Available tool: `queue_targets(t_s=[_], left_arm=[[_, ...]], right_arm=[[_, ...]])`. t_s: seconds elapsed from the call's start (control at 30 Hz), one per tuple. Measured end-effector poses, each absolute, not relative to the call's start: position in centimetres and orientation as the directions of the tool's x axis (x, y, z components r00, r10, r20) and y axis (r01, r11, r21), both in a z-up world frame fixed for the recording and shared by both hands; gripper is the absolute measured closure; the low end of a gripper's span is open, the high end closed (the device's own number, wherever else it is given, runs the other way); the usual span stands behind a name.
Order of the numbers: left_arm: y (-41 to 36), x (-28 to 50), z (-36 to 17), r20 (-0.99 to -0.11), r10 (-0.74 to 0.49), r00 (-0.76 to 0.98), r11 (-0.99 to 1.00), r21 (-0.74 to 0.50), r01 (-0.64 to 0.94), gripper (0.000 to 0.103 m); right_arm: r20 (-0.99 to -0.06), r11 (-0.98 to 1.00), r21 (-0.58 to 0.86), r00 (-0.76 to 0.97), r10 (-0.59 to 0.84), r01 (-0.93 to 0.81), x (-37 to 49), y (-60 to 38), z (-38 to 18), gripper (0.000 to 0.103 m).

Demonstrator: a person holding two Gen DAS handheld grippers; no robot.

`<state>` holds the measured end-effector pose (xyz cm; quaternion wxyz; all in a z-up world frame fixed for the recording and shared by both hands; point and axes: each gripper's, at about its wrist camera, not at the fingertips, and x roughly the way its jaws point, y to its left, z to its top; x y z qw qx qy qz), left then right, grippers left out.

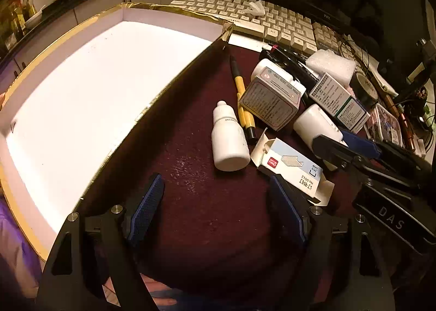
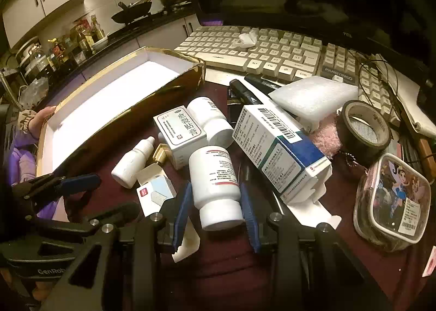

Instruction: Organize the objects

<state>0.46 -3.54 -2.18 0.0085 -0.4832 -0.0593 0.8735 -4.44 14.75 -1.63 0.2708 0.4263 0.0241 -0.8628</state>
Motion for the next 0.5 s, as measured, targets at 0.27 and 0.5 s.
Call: queue_targets(t_s=[0.27, 0.5], left_arm=[[-3.7, -0.3, -1.4, -0.842, 0.167, -0.512, -0.979, -0.203, 0.014, 0.022], [-3.5, -2.7, -0.6, -0.831, 0.049, -0.554, -0.993, -0.102, 0.065, 0.056]], right_arm=[[-0.751, -0.877, 0.181, -0.514, -0.415, 0.444, -3.6, 17.9, -1.1, 0.066], [-0.744, -0.865, 0.202, -0.502, -0.44, 0.459, -3.2, 17.6, -1.7, 0.066]])
